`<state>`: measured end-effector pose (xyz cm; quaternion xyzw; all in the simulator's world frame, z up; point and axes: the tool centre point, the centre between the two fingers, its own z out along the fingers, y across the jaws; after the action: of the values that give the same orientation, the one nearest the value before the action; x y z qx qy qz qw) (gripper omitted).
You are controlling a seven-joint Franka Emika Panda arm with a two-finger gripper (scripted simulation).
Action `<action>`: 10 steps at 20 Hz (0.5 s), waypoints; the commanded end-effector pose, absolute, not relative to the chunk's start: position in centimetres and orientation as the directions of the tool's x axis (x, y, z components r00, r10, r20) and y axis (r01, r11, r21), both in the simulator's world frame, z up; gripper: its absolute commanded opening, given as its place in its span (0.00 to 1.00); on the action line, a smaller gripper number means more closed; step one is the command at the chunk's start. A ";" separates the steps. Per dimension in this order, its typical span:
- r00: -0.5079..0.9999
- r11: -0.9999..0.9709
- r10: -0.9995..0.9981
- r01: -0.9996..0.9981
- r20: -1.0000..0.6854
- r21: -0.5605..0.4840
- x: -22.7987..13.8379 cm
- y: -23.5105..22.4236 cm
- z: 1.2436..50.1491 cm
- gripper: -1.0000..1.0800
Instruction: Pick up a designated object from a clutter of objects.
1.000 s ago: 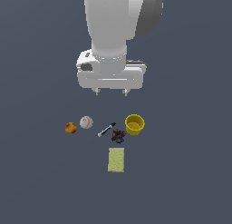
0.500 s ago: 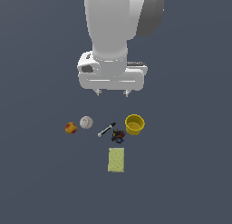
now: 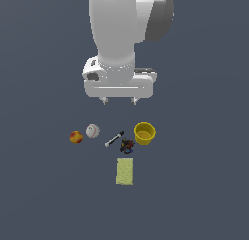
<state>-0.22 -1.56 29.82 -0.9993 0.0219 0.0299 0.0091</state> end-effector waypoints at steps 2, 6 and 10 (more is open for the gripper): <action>0.998 -1.000 -0.019 -0.020 -0.058 -0.019 -0.1 -2.0 29.2 0.96; 0.998 -1.000 0.022 0.021 -0.054 -0.023 0.0 -2.7 28.2 0.96; 0.996 -0.997 0.078 0.077 -0.049 -0.027 0.0 -3.7 26.8 0.96</action>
<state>0.03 -3.34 27.35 -0.9992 -0.0279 0.0256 0.0121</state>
